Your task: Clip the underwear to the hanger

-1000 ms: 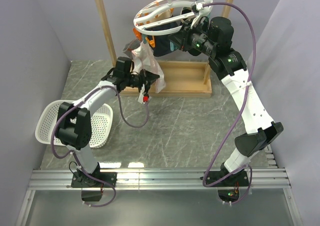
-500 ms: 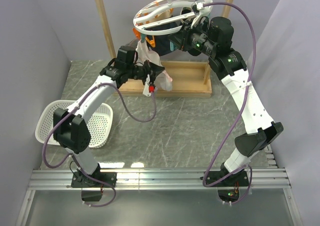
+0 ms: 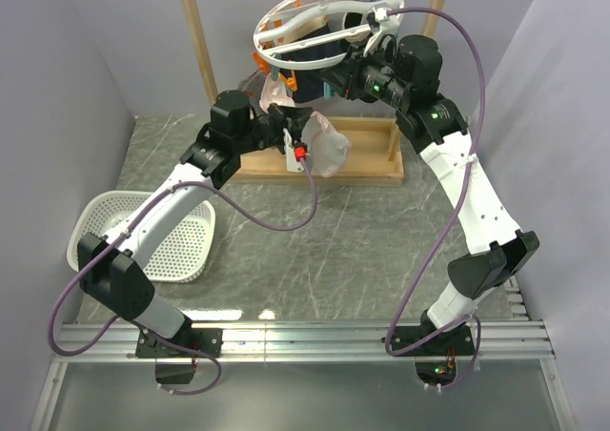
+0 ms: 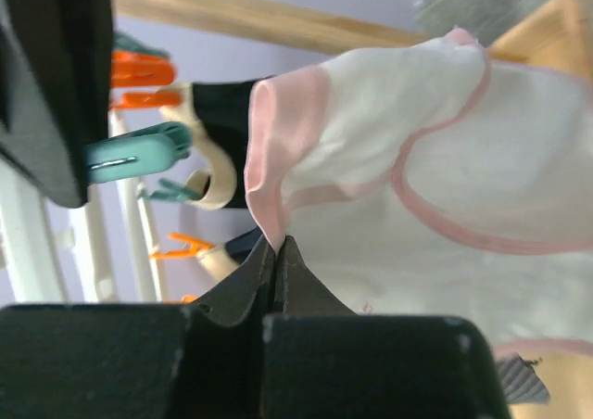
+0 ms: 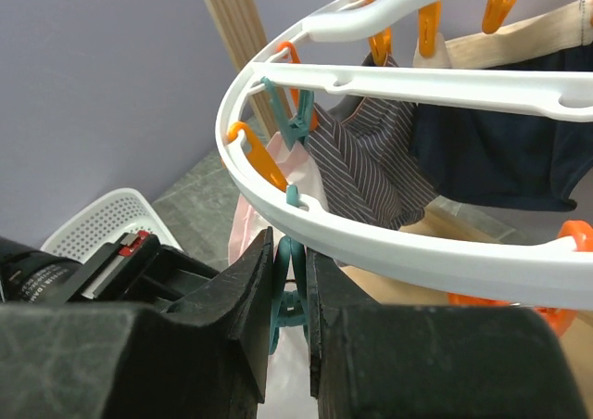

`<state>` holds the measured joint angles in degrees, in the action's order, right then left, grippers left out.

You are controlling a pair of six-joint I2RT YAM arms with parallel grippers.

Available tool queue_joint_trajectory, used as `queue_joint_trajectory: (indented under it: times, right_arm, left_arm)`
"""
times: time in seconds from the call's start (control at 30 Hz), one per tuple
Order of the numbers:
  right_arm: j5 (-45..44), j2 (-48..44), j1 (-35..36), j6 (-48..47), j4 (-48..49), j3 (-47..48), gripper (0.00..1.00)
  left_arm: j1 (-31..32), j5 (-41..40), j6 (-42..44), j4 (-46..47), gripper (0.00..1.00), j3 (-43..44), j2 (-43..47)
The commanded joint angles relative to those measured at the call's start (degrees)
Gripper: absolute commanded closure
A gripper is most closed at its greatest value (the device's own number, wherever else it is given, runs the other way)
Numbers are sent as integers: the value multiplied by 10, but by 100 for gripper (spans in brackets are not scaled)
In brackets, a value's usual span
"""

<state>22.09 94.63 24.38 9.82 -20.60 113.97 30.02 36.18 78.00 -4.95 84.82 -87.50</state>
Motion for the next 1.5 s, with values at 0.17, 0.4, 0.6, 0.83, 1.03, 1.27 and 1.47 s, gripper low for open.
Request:
queue_joint_trajectory:
  times: [0.17, 0.4, 0.6, 0.83, 1.03, 1.27, 1.47]
  right_arm:
    - [32, -11, -4, 20, -1, -9, 100]
    - [31, -16, -6, 13, 2, -25, 100]
    - [37, -17, -7, 16, 8, -31, 100]
    - [36, -15, -6, 17, 8, -24, 100]
    - [39, -14, -6, 16, 3, -17, 100]
    - [40, -22, -5, 26, 8, -32, 100]
    - [36, -17, -6, 44, 12, -37, 100]
  left_arm:
    - [22, -124, -34, 114, 100, -29, 10]
    - [21, -125, -45, 137, 100, -23, 3]
    - [22, -131, -76, 107, 100, 23, -22]
    - [18, -108, -105, -20, 100, 102, -52]
    - [7, -76, -116, -123, 100, 163, -75]
    - [5, -88, -170, -196, 100, 242, -109]
    - [5, -99, -233, -222, 100, 302, -142]
